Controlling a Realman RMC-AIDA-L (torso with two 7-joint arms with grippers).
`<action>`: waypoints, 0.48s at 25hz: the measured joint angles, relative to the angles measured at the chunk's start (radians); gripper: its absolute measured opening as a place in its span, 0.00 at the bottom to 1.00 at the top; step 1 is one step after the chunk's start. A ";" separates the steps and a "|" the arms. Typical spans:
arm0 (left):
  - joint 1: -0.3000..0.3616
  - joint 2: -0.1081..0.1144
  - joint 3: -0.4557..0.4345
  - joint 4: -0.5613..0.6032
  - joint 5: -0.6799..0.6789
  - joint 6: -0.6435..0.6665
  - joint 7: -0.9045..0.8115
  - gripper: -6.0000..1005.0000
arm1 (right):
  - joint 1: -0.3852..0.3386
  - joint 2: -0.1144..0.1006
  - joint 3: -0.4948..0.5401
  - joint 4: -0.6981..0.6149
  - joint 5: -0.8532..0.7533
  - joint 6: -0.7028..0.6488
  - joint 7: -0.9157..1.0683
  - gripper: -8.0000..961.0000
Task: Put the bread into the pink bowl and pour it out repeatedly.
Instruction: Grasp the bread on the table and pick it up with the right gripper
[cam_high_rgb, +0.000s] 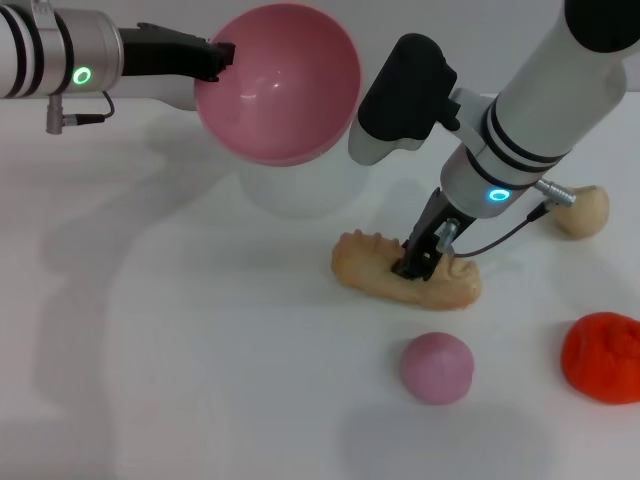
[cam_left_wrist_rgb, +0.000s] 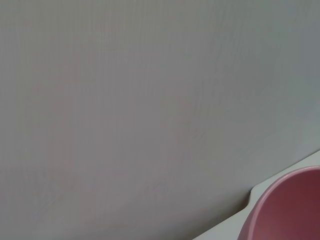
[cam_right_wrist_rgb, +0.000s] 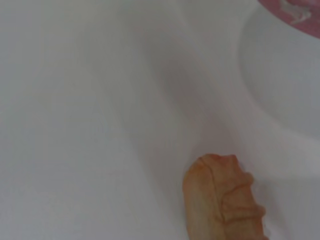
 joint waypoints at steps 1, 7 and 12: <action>0.001 0.000 0.000 0.000 0.000 -0.001 0.000 0.05 | -0.003 0.000 0.000 -0.005 0.001 0.003 0.000 0.26; 0.004 0.000 0.000 -0.008 0.000 -0.008 0.000 0.05 | -0.056 0.001 0.003 -0.119 0.011 0.040 0.000 0.19; 0.014 -0.001 0.000 -0.012 0.000 -0.009 0.000 0.05 | -0.146 0.001 0.001 -0.292 0.081 0.048 -0.007 0.17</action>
